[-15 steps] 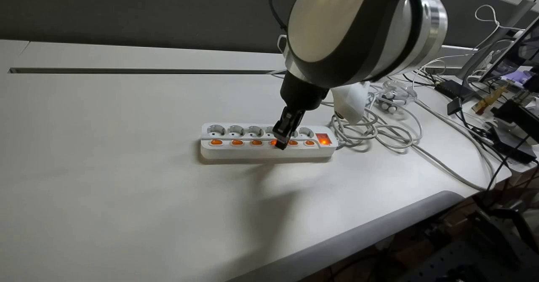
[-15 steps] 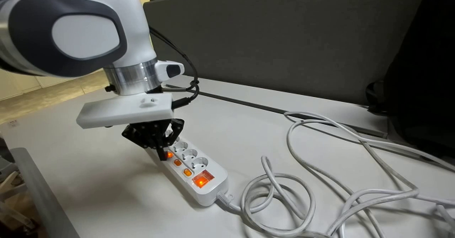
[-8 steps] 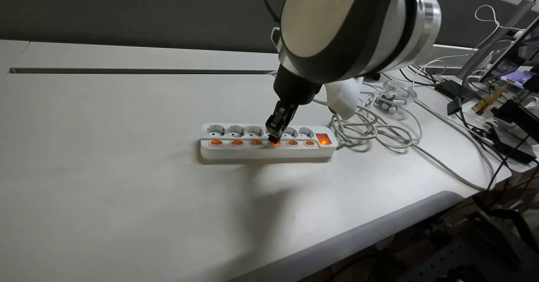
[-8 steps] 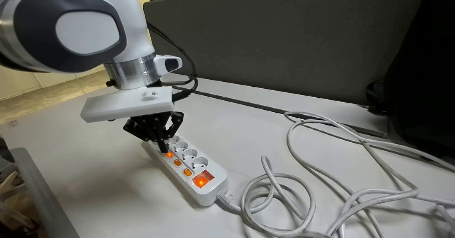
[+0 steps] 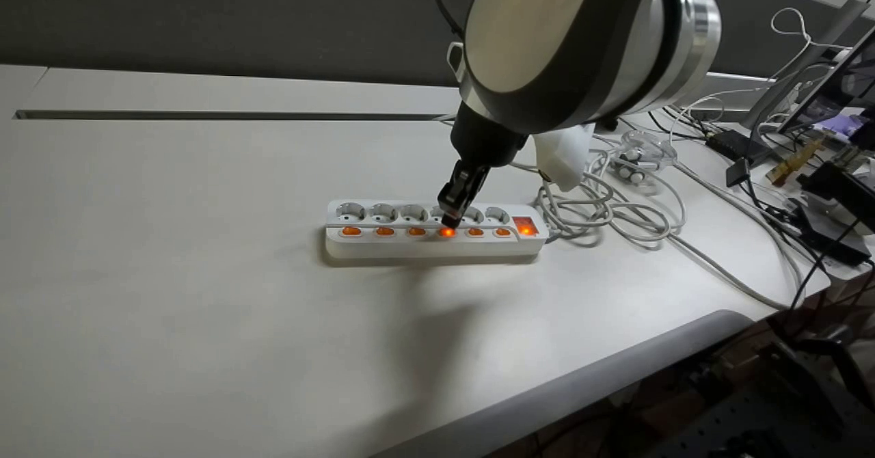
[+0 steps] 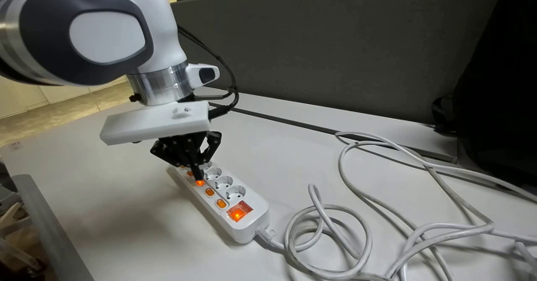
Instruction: Turn off the fourth switch
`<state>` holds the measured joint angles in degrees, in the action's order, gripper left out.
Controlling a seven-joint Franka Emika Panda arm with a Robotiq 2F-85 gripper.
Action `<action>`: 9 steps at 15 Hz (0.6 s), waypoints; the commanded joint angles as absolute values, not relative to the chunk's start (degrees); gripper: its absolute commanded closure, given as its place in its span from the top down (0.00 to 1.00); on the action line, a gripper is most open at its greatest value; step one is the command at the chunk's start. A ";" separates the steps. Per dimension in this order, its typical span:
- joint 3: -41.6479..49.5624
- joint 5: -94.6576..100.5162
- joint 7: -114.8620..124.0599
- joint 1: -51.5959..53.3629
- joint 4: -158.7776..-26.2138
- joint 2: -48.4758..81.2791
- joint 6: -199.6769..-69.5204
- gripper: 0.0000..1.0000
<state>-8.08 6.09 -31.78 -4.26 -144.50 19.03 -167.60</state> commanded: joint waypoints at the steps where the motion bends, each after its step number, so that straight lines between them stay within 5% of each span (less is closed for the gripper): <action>1: -7.18 8.15 -29.48 -4.10 -143.70 18.85 -166.78 0.00; 9: -7.99 7.74 -30.20 -4.85 -143.57 19.62 -166.25 0.00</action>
<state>-7.48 6.93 -31.56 -4.26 -144.48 19.13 -167.32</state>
